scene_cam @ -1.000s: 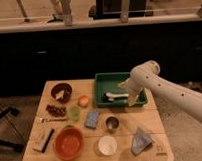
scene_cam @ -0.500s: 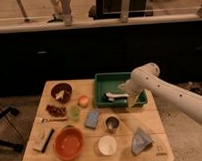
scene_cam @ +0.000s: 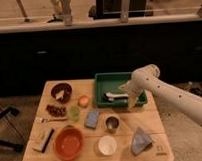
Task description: Wipe red bowl with brush
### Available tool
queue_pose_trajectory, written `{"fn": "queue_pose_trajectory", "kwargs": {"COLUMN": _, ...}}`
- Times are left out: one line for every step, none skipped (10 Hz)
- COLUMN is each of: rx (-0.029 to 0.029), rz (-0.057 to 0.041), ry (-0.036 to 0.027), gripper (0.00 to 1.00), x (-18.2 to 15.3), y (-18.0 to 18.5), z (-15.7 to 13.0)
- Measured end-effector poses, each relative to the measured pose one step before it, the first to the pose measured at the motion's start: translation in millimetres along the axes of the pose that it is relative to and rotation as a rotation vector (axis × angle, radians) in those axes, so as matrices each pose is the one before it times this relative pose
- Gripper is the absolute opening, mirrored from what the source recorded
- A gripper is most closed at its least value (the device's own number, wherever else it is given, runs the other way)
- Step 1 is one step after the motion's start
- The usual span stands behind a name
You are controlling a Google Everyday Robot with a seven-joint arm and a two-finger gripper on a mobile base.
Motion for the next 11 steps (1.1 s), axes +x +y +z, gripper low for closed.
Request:
{"fn": "queue_pose_trajectory", "kwargs": {"rx": 0.01073, "rz": 0.00565, "ry": 0.00263, "gripper": 0.80, "x": -1.83, "y": -6.03, "z": -4.66}}
{"fn": "queue_pose_trajectory", "kwargs": {"rx": 0.01001, "rz": 0.00381, "ry": 0.00077, "gripper": 0.80, "x": -2.73, "y": -6.89, "z": -4.91}}
{"fn": "queue_pose_trajectory", "kwargs": {"rx": 0.01104, "rz": 0.00255, "ry": -0.00125, "gripper": 0.80, "x": -3.88, "y": -7.06, "z": -2.63}}
{"fn": "queue_pose_trajectory", "kwargs": {"rx": 0.01199, "rz": 0.00660, "ry": -0.00083, "gripper": 0.80, "x": -1.65, "y": -5.05, "z": -1.01}}
{"fn": "queue_pose_trajectory", "kwargs": {"rx": 0.01324, "rz": 0.01063, "ry": -0.00032, "gripper": 0.80, "x": -0.85, "y": -4.90, "z": -0.96}}
{"fn": "queue_pose_trajectory", "kwargs": {"rx": 0.01281, "rz": 0.01245, "ry": -0.00106, "gripper": 0.80, "x": -1.30, "y": -5.53, "z": 1.58}}
{"fn": "queue_pose_trajectory", "kwargs": {"rx": 0.00749, "rz": 0.01158, "ry": -0.00284, "gripper": 0.80, "x": -1.33, "y": -3.41, "z": 3.87}}
{"fn": "queue_pose_trajectory", "kwargs": {"rx": 0.00862, "rz": 0.01228, "ry": -0.00432, "gripper": 0.80, "x": -2.35, "y": -3.90, "z": 6.18}}
{"fn": "queue_pose_trajectory", "kwargs": {"rx": 0.00551, "rz": 0.01197, "ry": -0.00543, "gripper": 0.80, "x": -1.81, "y": -3.22, "z": 7.26}}
{"fn": "queue_pose_trajectory", "kwargs": {"rx": 0.00412, "rz": 0.01236, "ry": -0.00555, "gripper": 0.80, "x": -1.33, "y": -3.03, "z": 6.62}}
{"fn": "queue_pose_trajectory", "kwargs": {"rx": 0.00381, "rz": 0.01432, "ry": -0.00622, "gripper": 0.80, "x": -1.38, "y": -3.30, "z": 6.77}}
